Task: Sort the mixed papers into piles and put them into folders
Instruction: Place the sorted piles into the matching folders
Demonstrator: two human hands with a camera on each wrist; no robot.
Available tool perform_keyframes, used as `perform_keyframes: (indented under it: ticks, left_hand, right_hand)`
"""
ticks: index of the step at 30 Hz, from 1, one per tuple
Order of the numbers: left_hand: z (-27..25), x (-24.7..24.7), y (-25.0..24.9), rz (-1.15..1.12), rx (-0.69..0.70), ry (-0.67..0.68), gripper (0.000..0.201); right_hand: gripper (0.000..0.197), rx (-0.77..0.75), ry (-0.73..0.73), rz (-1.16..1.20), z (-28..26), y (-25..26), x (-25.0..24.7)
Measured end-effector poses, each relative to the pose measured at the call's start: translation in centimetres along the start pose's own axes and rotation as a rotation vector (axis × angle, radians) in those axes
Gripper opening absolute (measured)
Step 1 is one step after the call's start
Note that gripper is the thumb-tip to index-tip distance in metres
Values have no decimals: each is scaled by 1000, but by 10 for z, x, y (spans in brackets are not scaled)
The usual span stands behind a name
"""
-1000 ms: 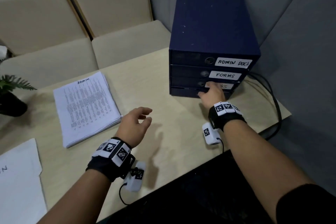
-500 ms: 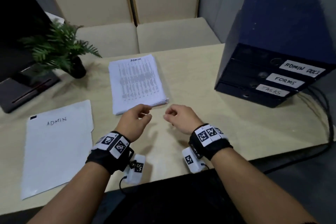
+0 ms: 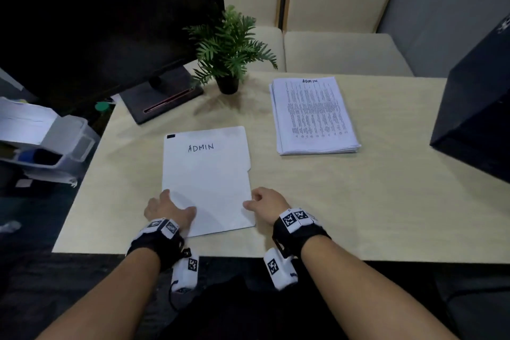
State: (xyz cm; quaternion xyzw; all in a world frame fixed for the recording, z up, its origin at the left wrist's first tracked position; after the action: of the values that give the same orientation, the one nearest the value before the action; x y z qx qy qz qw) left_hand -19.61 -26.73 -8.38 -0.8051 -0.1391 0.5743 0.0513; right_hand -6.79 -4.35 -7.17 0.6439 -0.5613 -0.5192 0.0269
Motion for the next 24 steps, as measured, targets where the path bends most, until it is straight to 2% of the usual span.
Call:
perform_keyframes:
  ticks: [2, 4, 6, 8, 9, 11, 14, 15, 17, 19, 20, 22, 24]
  left_hand:
    - [-6, 4, 1, 70, 49, -11, 97]
    - [-7, 7, -1, 67, 61, -44, 101]
    - [-2, 9, 0, -101, -5, -52, 101]
    - [0, 8, 2, -367, -71, -49, 84]
    - [0, 5, -1, -480, -56, -47, 72]
    - [-1, -3, -13, -653, 31, -13, 52]
    - [0, -9, -30, -901, 79, 66, 44]
    - [1, -9, -32, -971, 62, 72, 45]
    - [1, -8, -37, -1040, 32, 74, 50]
    - [-5, -2, -45, -970, 67, 98, 62]
    - [-7, -1, -49, -841, 125, 93, 71]
    - [-19, -5, -62, -502, 339, 51, 93]
    - [-43, -5, -81, -330, 620, 102, 113]
  right_hand:
    - [33, 32, -59, 20, -1, 2, 8]
    - [30, 47, -95, 12, -1, 7, 13]
    - [19, 77, -85, 35, 1, 7, 19]
    - [44, 160, -111, 95, 4, -1, 18]
    - [50, 199, -138, 120, 5, -6, 13]
    - [43, 242, -162, 189, 6, -14, 3]
    - [12, 273, -214, 332, 3, -27, -16]
    - [9, 284, -248, 383, 1, -32, -22]
    - [16, 282, -305, 521, -2, -36, -33]
    - [21, 257, -345, 701, -9, -34, -44]
    - [23, 240, -362, 774, -13, -31, -49]
    - [22, 186, -380, 858, -19, -20, -59]
    - [25, 138, -425, 881, -21, -8, -66]
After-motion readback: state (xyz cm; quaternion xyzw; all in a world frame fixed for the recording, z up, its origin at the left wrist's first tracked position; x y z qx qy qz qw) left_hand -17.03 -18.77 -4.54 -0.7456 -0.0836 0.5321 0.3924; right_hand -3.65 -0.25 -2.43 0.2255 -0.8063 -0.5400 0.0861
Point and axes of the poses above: each hand's wrist, its own z-axis towards the middle knuckle, its own x-axis out of the palm, y = z × x, the point moved 7 cm from there along z, towards the middle knuckle, and after that the axes turned 14 degrees about -y, right-handed, at the moved point
